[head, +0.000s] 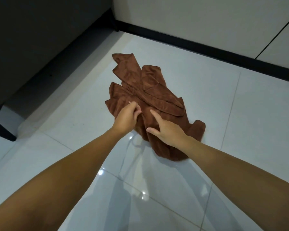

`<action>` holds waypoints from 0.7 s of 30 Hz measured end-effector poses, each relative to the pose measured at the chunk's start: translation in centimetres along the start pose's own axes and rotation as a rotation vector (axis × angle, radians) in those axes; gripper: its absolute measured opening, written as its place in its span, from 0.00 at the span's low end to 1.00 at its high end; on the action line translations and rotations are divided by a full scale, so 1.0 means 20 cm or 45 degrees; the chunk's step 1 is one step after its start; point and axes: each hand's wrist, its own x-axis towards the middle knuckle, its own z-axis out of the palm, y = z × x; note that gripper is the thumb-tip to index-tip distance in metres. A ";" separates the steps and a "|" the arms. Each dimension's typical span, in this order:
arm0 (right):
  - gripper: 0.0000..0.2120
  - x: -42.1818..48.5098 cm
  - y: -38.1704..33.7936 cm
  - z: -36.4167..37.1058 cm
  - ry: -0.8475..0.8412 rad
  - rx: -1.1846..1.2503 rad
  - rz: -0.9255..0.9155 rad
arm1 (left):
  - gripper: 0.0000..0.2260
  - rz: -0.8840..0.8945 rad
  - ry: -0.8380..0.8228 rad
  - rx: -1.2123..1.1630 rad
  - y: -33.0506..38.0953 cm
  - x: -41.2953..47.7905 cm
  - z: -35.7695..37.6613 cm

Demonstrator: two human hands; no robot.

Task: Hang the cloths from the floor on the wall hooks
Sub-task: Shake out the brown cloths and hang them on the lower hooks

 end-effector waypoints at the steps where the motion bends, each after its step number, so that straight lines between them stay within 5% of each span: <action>1: 0.35 0.00 -0.02 -0.01 0.028 0.099 0.007 | 0.05 -0.027 0.081 -0.113 0.03 0.02 -0.02; 10: 0.15 0.06 -0.12 -0.15 0.605 0.478 -0.224 | 0.01 -0.325 0.519 -0.756 0.27 0.11 -0.17; 16: 0.08 0.07 -0.31 -0.52 0.745 0.647 -0.214 | 0.16 -0.494 0.594 -0.818 0.53 0.05 -0.27; 18: 0.06 0.02 -0.41 -0.66 0.749 0.675 -0.187 | 0.12 -0.587 0.532 -0.726 0.67 0.05 -0.34; 21: 0.05 -0.08 -0.61 -0.93 0.677 0.701 -0.123 | 0.23 -0.950 0.166 -0.907 0.96 0.03 -0.50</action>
